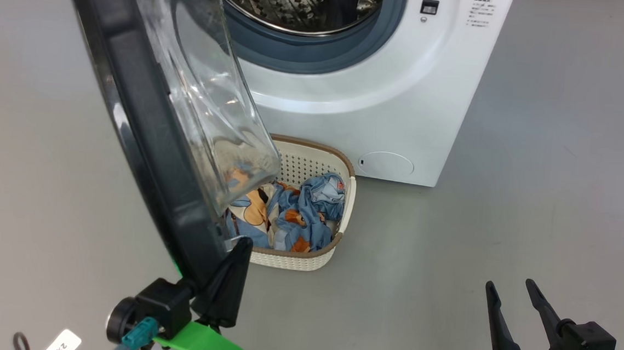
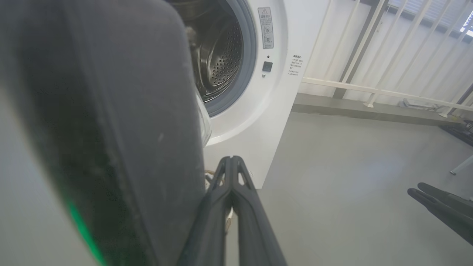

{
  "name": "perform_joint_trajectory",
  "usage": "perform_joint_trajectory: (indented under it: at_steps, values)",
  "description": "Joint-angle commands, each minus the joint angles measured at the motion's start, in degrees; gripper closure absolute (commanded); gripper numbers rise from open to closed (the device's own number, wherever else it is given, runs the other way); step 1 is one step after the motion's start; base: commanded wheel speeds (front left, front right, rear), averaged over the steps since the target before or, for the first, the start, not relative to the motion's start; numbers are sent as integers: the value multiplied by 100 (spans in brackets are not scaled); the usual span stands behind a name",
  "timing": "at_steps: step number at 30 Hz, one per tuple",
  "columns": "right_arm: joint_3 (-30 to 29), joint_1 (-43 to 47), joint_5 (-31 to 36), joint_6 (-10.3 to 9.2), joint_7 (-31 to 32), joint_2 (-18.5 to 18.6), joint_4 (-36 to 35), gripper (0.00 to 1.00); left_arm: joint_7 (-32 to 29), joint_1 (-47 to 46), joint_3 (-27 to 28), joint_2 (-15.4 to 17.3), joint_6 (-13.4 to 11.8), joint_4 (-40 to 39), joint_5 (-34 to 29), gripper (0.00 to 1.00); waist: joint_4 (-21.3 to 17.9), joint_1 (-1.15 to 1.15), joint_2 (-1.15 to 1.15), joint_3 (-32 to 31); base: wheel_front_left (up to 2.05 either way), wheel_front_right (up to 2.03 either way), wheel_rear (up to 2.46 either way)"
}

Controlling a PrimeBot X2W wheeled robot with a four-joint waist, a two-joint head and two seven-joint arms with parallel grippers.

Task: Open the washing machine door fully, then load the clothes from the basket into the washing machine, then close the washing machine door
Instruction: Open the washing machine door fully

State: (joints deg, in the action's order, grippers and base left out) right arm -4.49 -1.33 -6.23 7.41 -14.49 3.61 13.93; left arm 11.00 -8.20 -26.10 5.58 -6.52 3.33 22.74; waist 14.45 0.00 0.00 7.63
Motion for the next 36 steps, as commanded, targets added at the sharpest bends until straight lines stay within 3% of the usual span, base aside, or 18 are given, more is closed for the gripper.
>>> perform_joint_trajectory:
  at_steps: [1, 18, 36]
  values:
    - [136, -163, -44, 8, -51, 21, -113, 0, -29, -83, 346, 187, -126, -113, 57, 100, 25, 0, 0, 5, 0, 0, 0]
    - [102, -120, -12, 8, -51, 43, -105, 0, -57, 162, 503, 303, -345, -462, 170, 100, 487, 0, 0, -12, 0, 0, 0]
    - [177, -73, -78, 8, -51, 163, -53, 0, 110, 311, 1259, 700, -601, -146, 450, 100, 772, 0, 0, -128, 0, 0, 0]
